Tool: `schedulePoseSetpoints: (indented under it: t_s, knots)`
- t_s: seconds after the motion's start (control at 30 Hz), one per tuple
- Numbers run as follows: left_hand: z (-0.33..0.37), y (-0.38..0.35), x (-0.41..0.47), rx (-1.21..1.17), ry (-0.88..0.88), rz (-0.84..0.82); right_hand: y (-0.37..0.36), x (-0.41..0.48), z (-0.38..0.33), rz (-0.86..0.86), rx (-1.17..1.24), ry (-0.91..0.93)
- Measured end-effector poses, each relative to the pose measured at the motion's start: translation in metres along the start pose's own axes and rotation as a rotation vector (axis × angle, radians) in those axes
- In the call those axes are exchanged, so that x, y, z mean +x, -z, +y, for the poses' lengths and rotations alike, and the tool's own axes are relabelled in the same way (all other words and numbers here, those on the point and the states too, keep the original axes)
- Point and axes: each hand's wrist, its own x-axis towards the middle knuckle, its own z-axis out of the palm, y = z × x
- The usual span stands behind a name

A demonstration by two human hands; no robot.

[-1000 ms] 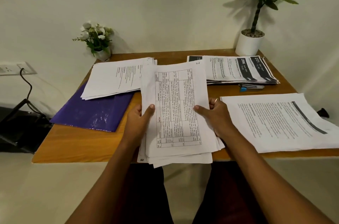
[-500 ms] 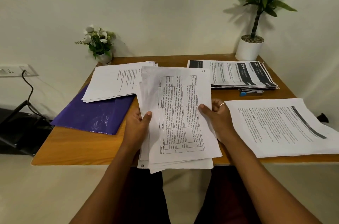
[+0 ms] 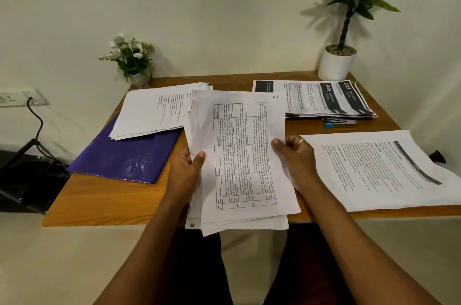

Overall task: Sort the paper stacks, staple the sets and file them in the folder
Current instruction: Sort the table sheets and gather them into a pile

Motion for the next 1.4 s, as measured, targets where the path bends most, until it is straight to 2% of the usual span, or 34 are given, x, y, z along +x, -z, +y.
schedulePoseSetpoints:
  t_s: [0.17,0.4,0.7,0.77,0.83,0.9,0.93,1.0,1.07,1.13,1.23,1.4]
  knots:
    - [-0.004,0.001,0.002,0.004,0.006,-0.002,-0.001,-0.003,0.000,0.078,-0.066,0.008]
    - [-0.004,-0.001,0.002,0.085,-0.002,-0.003,-0.004,-0.005,-0.022,0.147,-0.219,0.136]
    - [0.002,-0.007,0.001,0.136,0.004,-0.081,0.008,0.000,-0.039,0.104,-0.173,-0.015]
    - [0.016,-0.009,-0.002,0.126,-0.006,-0.156,0.004,-0.006,-0.044,0.100,-0.151,-0.035]
    - [0.032,-0.011,-0.008,0.144,-0.035,-0.141,-0.002,-0.012,-0.046,0.090,-0.119,-0.071]
    - [0.040,-0.008,-0.010,0.033,0.000,-0.076,-0.008,-0.019,-0.043,0.060,-0.059,-0.107]
    - [0.040,-0.005,-0.008,-0.153,0.059,-0.079,-0.011,-0.023,-0.042,0.036,-0.030,-0.124]
    - [0.046,0.009,-0.006,-0.190,0.180,-0.068,-0.017,-0.030,-0.039,-0.016,0.009,-0.156]
    - [0.053,0.026,-0.003,-0.231,0.294,-0.128,-0.023,-0.036,-0.034,-0.068,0.016,-0.184]
    - [0.061,0.037,-0.001,-0.151,0.267,-0.222,-0.030,-0.039,-0.030,-0.111,-0.006,-0.212]
    - [0.063,0.039,0.001,-0.022,0.204,-0.165,-0.034,-0.044,-0.032,-0.188,-0.021,-0.250]
    - [0.054,0.037,-0.009,0.024,0.207,-0.172,-0.028,-0.048,-0.040,-0.260,-0.027,-0.249]
